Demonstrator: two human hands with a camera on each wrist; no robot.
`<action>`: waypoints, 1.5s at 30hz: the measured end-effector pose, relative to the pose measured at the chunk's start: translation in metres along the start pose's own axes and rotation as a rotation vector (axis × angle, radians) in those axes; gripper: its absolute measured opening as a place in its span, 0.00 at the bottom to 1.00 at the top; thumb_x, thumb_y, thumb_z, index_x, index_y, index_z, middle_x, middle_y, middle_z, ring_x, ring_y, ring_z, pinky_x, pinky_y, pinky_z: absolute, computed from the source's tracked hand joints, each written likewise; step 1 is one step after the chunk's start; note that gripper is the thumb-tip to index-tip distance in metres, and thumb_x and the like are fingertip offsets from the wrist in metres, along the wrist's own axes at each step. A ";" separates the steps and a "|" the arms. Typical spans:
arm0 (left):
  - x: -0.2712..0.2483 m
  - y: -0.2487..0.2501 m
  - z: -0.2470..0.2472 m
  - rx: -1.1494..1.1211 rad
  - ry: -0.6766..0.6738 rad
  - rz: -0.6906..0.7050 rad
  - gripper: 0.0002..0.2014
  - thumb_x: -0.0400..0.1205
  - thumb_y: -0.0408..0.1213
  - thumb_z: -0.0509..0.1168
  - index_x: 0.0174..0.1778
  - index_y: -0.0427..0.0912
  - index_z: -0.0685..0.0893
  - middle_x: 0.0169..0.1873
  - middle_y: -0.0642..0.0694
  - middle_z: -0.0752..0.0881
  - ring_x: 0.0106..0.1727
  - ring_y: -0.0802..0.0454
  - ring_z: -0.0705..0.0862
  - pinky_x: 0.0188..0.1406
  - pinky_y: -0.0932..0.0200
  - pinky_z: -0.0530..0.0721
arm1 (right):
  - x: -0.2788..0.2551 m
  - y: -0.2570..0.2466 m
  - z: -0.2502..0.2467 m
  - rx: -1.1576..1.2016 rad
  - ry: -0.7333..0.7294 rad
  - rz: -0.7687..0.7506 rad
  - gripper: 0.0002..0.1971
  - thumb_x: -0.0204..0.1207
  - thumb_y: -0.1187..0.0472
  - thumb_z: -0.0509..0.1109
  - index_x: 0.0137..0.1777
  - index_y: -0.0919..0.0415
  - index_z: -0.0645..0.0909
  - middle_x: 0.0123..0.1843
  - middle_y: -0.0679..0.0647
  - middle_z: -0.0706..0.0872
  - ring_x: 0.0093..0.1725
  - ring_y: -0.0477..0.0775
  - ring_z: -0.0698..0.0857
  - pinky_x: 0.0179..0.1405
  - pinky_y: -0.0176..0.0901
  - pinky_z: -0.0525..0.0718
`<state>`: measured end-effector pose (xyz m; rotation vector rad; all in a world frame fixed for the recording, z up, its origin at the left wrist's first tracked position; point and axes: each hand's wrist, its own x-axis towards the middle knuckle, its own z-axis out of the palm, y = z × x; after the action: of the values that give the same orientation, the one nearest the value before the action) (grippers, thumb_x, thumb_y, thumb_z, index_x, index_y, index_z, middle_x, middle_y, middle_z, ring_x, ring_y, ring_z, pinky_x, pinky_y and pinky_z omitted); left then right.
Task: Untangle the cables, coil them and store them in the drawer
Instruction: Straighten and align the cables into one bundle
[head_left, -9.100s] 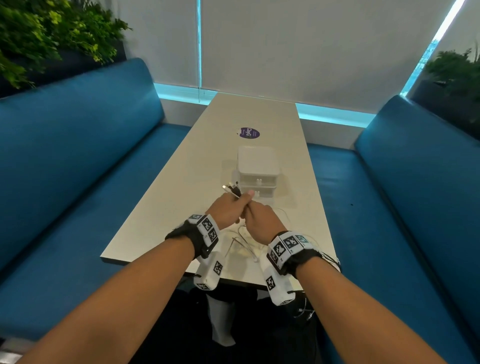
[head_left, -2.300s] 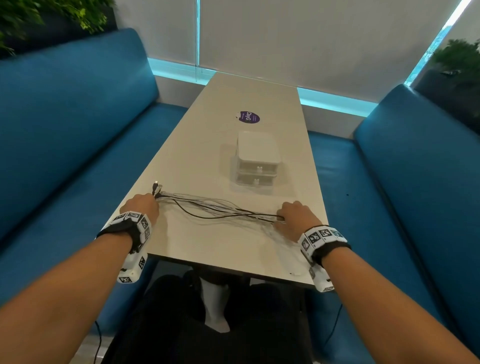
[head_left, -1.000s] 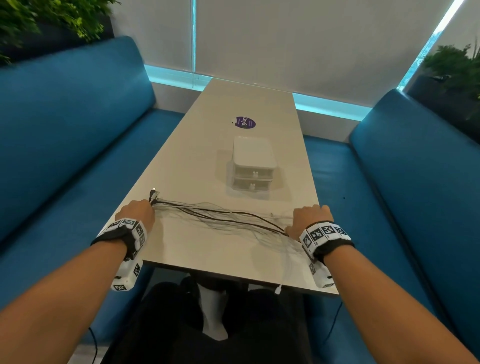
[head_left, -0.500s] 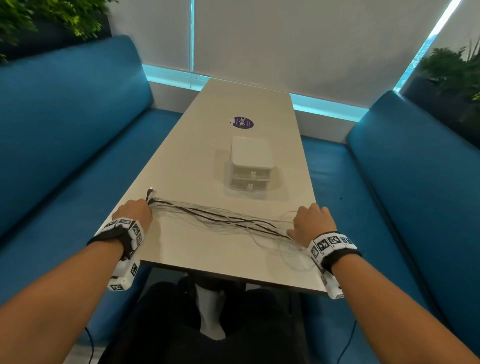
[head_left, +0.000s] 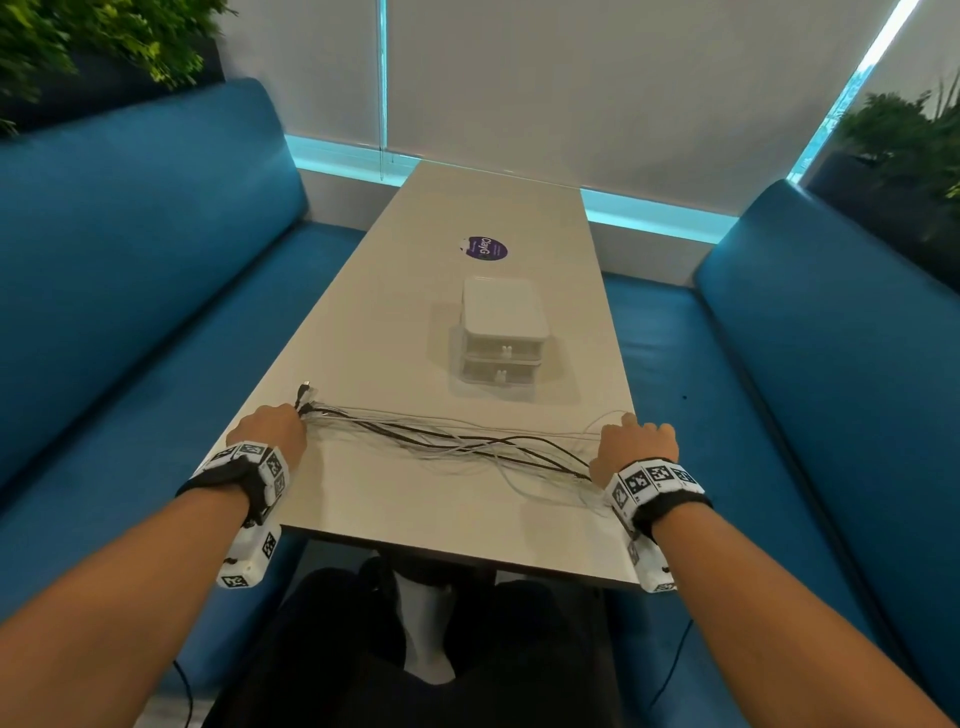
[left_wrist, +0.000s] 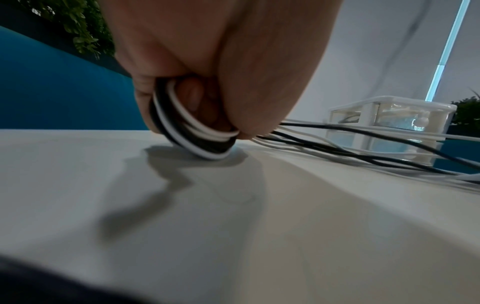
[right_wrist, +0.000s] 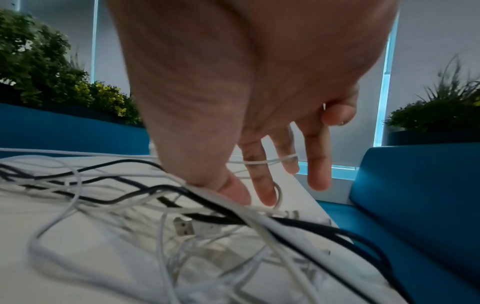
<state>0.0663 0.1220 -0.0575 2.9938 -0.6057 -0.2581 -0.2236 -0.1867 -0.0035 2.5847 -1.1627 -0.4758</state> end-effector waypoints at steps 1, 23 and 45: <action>0.000 0.000 0.000 0.001 -0.001 0.001 0.12 0.87 0.36 0.54 0.41 0.41 0.78 0.35 0.43 0.80 0.39 0.41 0.84 0.39 0.52 0.83 | 0.000 0.001 0.000 0.024 -0.013 0.010 0.16 0.77 0.46 0.61 0.59 0.51 0.81 0.60 0.51 0.82 0.57 0.56 0.83 0.59 0.53 0.71; -0.002 0.000 -0.001 -0.031 0.005 -0.008 0.16 0.89 0.40 0.50 0.44 0.39 0.80 0.36 0.42 0.80 0.40 0.40 0.84 0.38 0.52 0.81 | -0.020 0.039 0.010 0.118 -0.167 0.191 0.30 0.77 0.31 0.47 0.48 0.50 0.85 0.45 0.47 0.86 0.47 0.53 0.84 0.58 0.53 0.72; 0.001 0.001 0.001 -0.043 0.023 -0.028 0.16 0.89 0.39 0.50 0.44 0.39 0.81 0.37 0.40 0.81 0.39 0.39 0.83 0.38 0.53 0.79 | -0.011 0.037 0.027 0.007 0.323 -0.314 0.20 0.75 0.61 0.65 0.65 0.47 0.83 0.80 0.47 0.72 0.86 0.58 0.52 0.85 0.57 0.45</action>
<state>0.0664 0.1211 -0.0588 2.9611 -0.5492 -0.2346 -0.2658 -0.2050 -0.0122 2.7286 -0.6588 -0.1043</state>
